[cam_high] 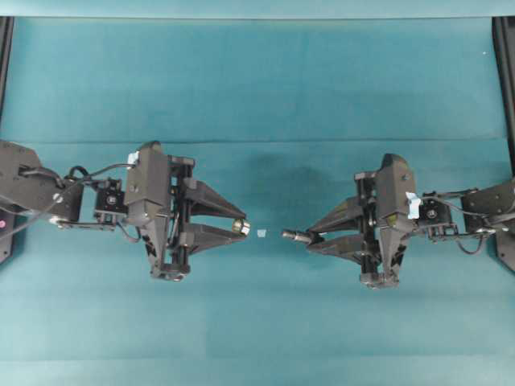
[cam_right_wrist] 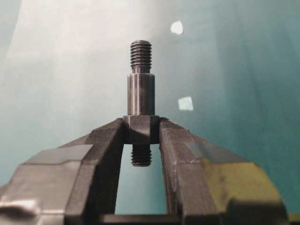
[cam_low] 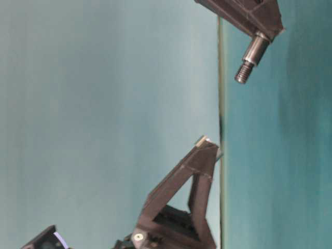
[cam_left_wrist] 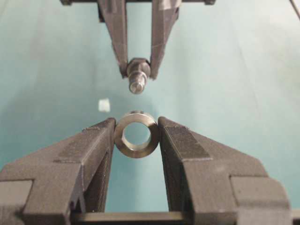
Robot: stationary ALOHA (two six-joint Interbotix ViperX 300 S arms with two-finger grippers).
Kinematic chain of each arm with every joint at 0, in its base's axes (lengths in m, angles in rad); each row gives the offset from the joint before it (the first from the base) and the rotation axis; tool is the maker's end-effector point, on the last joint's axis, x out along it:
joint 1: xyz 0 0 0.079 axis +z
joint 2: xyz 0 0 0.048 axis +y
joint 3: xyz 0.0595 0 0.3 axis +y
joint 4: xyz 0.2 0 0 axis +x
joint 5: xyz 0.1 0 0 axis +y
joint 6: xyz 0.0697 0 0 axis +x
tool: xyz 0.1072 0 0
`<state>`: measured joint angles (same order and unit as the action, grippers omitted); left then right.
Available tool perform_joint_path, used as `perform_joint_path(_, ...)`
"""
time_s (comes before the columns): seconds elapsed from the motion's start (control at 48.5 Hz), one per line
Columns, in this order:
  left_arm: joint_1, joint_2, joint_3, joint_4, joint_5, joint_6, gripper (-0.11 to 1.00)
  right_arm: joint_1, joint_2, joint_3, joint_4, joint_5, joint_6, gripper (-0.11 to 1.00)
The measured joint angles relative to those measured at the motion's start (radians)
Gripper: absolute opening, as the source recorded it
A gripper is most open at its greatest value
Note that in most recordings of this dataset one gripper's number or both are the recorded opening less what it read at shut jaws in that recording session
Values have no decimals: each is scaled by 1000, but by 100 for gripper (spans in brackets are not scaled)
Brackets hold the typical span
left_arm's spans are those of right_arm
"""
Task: Insert the washer onto the shaft with both hands.
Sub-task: 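Bring the washer toward the shaft tip, aligning its hole with the shaft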
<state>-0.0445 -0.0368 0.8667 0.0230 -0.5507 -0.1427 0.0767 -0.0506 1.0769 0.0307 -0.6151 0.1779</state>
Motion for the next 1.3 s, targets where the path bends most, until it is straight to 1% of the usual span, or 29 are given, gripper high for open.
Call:
perform_joint_path(0.165,0,25,-9,0,-8,-2,37,0,25,0,2,-35,5,0)
perform_joint_path(0.557,-2,100,-67,0,-41,-18,37,3,32,0,0,-49,6,0)
perform_joint_path(1.3,-12,124,-94,0,-41,-21,37,6,46,-21,2,-66,5,0)
